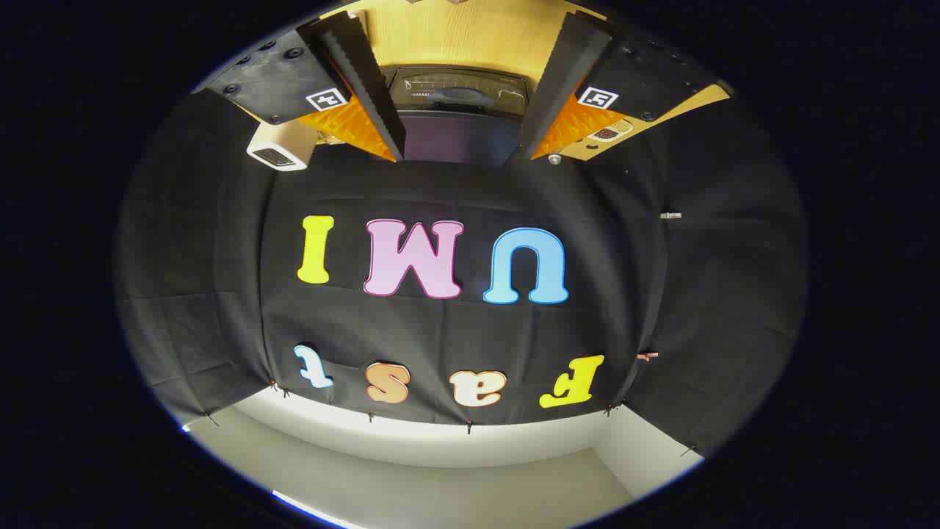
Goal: Open the toaster oven, put the food inside, and close the toaster oven door.
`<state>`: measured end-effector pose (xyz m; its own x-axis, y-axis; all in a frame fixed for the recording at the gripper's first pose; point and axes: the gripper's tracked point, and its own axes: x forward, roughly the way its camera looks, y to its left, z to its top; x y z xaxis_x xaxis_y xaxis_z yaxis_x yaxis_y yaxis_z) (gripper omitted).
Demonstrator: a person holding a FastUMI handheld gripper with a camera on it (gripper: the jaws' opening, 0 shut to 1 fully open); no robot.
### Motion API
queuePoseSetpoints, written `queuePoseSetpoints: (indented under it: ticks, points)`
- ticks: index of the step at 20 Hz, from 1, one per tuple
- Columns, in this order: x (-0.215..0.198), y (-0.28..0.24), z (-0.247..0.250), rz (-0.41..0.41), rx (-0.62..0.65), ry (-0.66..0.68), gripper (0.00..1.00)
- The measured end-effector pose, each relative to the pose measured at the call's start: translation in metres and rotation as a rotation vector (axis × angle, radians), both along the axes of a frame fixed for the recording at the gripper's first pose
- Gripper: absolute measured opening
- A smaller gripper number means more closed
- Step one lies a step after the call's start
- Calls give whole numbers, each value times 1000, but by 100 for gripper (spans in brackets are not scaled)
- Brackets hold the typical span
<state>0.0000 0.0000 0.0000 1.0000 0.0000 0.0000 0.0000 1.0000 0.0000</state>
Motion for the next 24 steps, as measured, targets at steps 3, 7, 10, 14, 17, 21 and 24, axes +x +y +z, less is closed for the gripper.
queuePoseSetpoints:
  ticks: [3,7,10,14,17,21,24]
  points:
    - [3,4,-5,2,-1,11,97]
    - [8,7,-5,0,4,13,97]
    - [12,8,-10,-1,8,21,97]
    - [19,12,-17,2,14,45,97]
    - [26,15,-24,8,16,62,97]
    - [38,18,-34,18,8,93,97]
    - [50,20,-42,31,10,116,97]
